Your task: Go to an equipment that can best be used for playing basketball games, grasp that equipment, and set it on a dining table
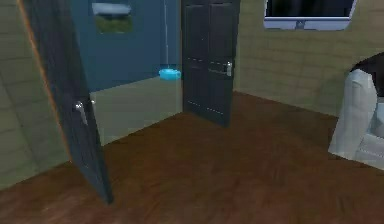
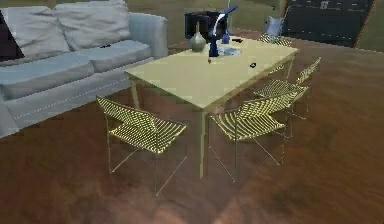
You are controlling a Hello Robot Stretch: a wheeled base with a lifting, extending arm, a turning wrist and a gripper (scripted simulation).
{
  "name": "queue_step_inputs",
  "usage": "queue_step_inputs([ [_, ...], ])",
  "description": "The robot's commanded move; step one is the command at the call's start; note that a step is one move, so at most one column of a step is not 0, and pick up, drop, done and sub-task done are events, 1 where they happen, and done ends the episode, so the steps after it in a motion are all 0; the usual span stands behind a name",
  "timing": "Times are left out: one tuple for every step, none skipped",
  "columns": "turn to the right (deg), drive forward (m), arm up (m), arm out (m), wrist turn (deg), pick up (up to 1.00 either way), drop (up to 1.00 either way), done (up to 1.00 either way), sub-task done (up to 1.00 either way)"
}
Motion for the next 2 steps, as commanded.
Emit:
queue_step_inputs([
  [0.0, 1.0, 0.0, 0.0, 0.0, 0.0, 0.0, 0.0, 0.0],
  [0.0, 0.6, 0.0, 0.0, 0.0, 0.0, 0.0, 0.0, 0.0],
])
